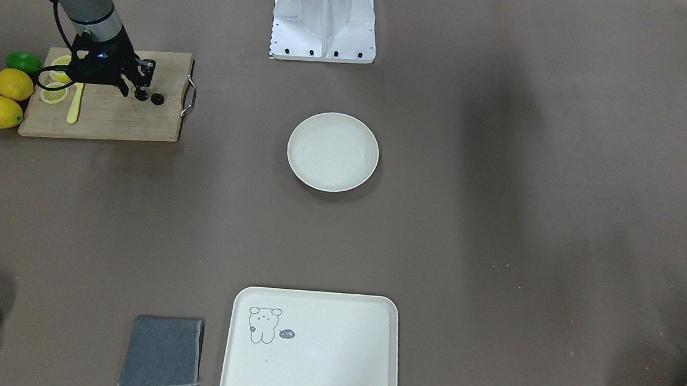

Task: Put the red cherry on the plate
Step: 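Lower the right gripper and grasp the pair of cherries, then lift the cherries and carry them toward the white plate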

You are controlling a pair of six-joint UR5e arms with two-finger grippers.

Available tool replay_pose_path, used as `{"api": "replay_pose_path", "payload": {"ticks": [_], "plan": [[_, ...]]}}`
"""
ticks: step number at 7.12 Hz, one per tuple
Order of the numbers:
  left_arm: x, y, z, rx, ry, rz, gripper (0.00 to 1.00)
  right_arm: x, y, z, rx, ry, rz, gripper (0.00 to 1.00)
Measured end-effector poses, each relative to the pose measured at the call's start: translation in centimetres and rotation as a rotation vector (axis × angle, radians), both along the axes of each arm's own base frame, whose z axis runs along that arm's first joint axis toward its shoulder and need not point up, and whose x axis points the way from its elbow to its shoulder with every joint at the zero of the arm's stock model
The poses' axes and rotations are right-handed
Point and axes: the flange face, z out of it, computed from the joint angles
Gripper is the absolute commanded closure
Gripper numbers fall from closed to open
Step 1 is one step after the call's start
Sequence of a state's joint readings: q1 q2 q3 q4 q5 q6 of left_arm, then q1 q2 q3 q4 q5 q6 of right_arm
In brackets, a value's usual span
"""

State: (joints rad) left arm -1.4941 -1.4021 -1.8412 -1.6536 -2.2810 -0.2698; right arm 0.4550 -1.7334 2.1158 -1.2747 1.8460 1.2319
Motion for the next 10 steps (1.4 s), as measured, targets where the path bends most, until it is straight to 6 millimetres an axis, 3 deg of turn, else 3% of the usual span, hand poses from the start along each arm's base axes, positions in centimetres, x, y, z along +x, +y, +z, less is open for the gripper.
{"api": "replay_pose_path", "payload": {"ticks": [5,7,10], "plan": [[0.0,0.0,-0.2,-0.002,0.002,-0.007,0.03,0.9,0.3,-1.1,0.003,-0.005,0.005,1.00],[0.0,0.0,-0.3,-0.001,0.002,-0.008,0.03,1.9,-0.3,-5.1,-0.028,0.002,0.014,1.00],[0.0,0.4,0.5,-0.013,0.002,-0.004,0.03,2.1,-4.6,-14.9,-0.068,0.025,0.029,1.00]]}}
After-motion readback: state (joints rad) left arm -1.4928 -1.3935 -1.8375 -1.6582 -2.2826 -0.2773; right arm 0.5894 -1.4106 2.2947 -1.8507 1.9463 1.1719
